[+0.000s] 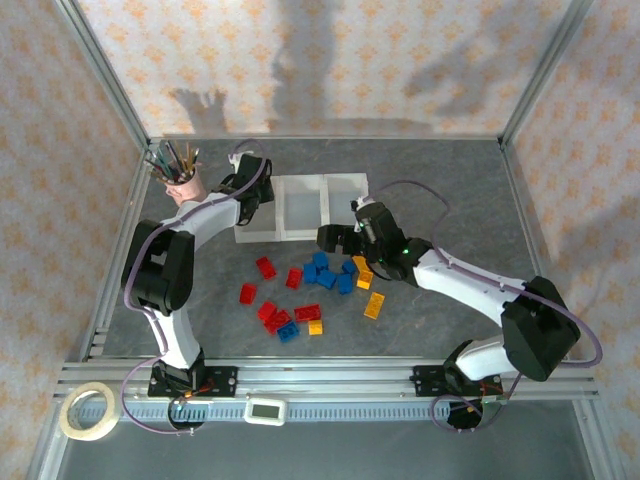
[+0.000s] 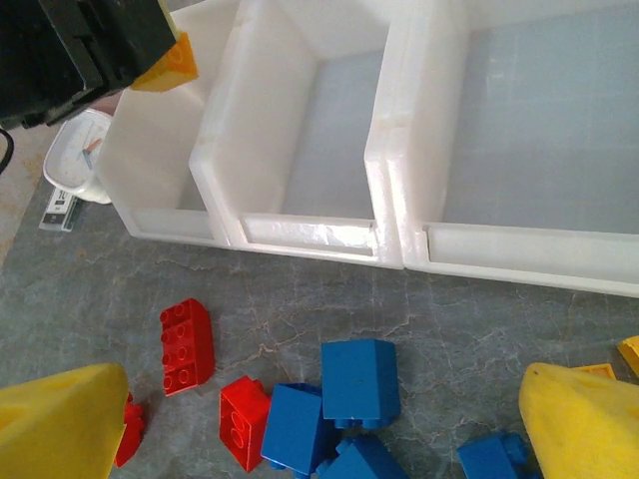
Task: Sort the legos into containers by color
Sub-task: Place the lego in the container, then pick up the lego from the middle-left of the table.
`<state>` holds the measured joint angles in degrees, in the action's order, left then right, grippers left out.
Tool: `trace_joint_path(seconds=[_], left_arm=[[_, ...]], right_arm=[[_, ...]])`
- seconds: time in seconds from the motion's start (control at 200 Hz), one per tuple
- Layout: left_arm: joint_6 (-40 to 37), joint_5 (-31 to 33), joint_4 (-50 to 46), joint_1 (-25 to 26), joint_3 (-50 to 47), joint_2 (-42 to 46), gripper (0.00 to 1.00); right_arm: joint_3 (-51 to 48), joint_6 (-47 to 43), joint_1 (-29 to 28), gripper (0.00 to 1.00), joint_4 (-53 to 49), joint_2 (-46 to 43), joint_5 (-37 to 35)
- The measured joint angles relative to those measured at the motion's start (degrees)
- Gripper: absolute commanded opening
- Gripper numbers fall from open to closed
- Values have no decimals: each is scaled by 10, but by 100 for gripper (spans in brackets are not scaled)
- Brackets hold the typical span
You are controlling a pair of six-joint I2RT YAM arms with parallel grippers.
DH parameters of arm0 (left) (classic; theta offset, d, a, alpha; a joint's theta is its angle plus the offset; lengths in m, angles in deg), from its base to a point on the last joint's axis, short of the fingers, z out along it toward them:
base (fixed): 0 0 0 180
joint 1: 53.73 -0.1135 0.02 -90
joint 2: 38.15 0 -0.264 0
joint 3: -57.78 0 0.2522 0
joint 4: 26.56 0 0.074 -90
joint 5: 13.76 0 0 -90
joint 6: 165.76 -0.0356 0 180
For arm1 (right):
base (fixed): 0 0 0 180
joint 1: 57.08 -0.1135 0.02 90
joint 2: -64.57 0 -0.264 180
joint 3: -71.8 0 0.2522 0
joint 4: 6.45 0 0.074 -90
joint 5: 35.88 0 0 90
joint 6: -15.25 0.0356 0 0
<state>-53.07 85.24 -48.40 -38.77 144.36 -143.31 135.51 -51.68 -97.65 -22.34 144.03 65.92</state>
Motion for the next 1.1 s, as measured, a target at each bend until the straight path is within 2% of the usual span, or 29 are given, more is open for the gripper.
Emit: trace_joint_path(seconds=[0.17, 0.35, 0.676, 0.756, 0.891, 1.101], left_arm=[[-3, 0, -7, 0, 1, 1, 65], [-2, -3, -24, 0, 1, 26, 65], [22, -74, -27, 12, -114, 198, 65], [32, -78, -31, 42, -152, 239, 65], [59, -79, -54, 128, -210, 301, 65], [145, -77, -111, 242, -275, 389, 65]], right_arm=[[3, -7, 0, 100, -11, -1, -4], [4, -12, 0, 100, -30, -19, -9], [-41, -5, 0, 100, -49, -84, -2], [-68, 3, 0, 100, -57, -97, 4], [-109, 18, -5, 100, -78, -122, 16], [-161, 42, -7, 100, -100, -185, 37]])
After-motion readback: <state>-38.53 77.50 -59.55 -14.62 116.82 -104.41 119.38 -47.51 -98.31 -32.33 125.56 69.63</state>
